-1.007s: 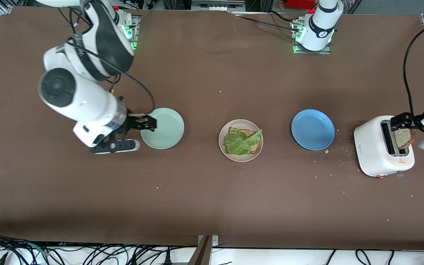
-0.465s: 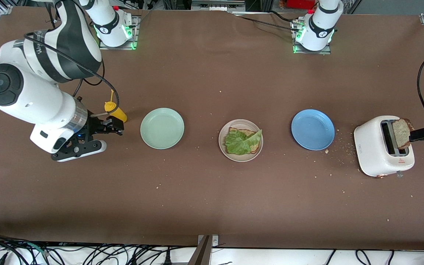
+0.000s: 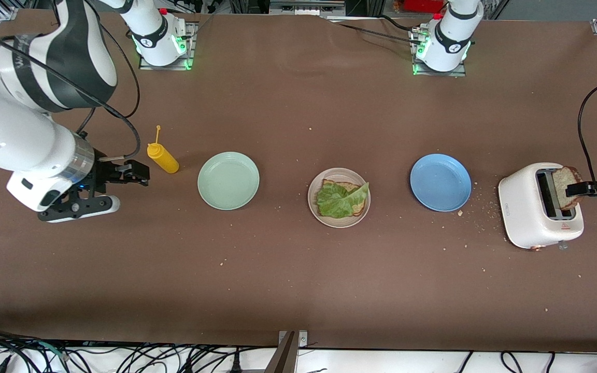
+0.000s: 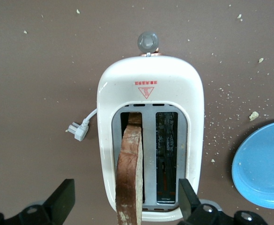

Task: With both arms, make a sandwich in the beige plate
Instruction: 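Withdraw the right gripper past the mint plate to its rest spot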

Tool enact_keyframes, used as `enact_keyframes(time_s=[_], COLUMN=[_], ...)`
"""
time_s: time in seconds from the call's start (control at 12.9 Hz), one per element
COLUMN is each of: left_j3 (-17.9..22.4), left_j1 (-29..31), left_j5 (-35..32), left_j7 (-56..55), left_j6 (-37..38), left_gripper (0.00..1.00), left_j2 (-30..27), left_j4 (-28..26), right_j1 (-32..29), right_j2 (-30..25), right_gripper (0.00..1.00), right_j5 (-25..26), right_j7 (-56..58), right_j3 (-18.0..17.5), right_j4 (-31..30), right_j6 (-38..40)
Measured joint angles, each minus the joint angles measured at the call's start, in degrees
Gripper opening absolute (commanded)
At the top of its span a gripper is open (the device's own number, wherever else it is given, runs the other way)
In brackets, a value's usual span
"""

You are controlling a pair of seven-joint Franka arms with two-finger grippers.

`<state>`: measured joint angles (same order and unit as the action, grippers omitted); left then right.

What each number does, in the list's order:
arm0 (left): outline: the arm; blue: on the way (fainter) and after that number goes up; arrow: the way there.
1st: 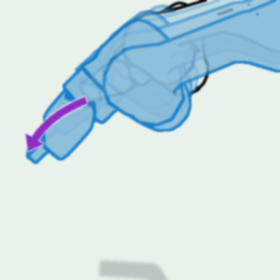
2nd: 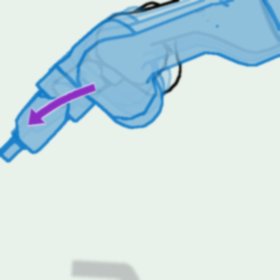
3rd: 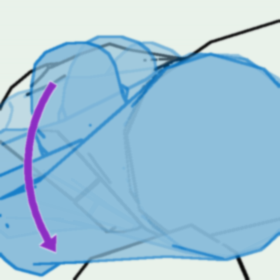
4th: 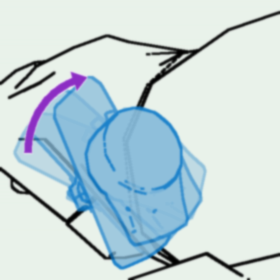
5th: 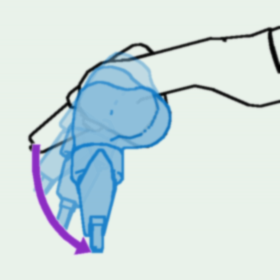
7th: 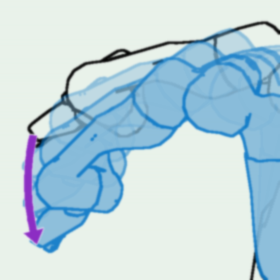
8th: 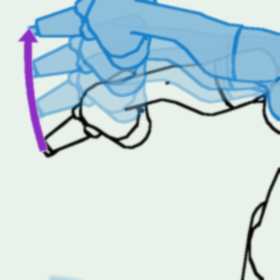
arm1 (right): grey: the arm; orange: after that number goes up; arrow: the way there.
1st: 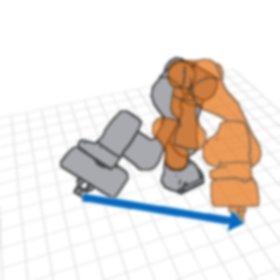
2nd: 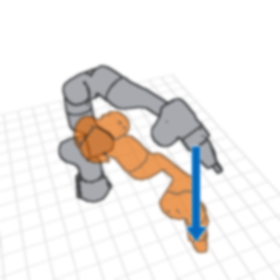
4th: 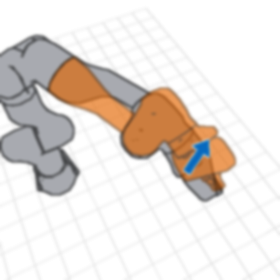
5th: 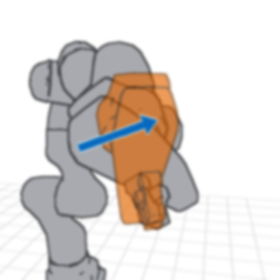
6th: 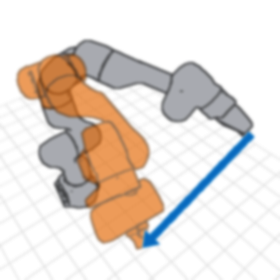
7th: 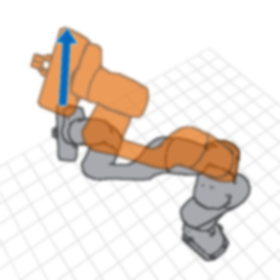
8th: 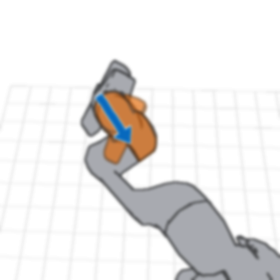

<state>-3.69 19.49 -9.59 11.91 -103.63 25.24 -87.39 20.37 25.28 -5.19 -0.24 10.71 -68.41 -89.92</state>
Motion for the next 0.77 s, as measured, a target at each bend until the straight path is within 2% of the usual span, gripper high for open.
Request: enact_keyframes(time_s=[0.08,0.15,0.23,0.31,0.54,0.62,0.77], left_j3=[0.0,-0.1,-0.2,-0.2,-0.2,-0.2,-0.3], left_j1=[0.0,0.0,0.0,0.0,0.2,0.2,0.2], left_j5=[0.0,0.0,0.0,0.2,0.8,0.8,0.8], left_j7=[0.0,0.0,-0.1,-0.2,-0.3,-0.5,-1.0], left_j6=[-0.2,-0.2,-0.2,-0.2,-0.2,-0.2,-0.2], left_gripper=[0.15,0.00,0.00,0.00,0.00,0.00,0.00], left_j2=[0.0,-0.1,-0.1,-0.1,-0.1,-0.2,-0.4], left_j4=[-0.6,-1.1,-1.5,-1.9,-2.7,-2.7,-2.8], right_j1=[-0.2,-1.1,-3.0,-5.8,-16.2,-18.7,-20.8], right_j2=[-0.4,-0.6,-0.8,-0.8,-1.0,-1.2,-2.5], right_gripper=[0.99,0.99,0.98,0.98,0.98,0.98,0.98], right_j5=[0.9,1.7,2.5,4.3,9.5,9.8,9.9], right_j7=[0.0,0.0,0.0,0.0,-0.2,-0.2,-0.2], right_j3=[0.2,-0.2,-1.8,-5.0,-17.5,-19.9,-21.2], right_j4=[0.0,-0.1,-0.2,-0.2,-0.8,-1.5,-4.6], right_j6=[0.1,0.2,0.3,0.3,0.1,-0.2,-3.4])
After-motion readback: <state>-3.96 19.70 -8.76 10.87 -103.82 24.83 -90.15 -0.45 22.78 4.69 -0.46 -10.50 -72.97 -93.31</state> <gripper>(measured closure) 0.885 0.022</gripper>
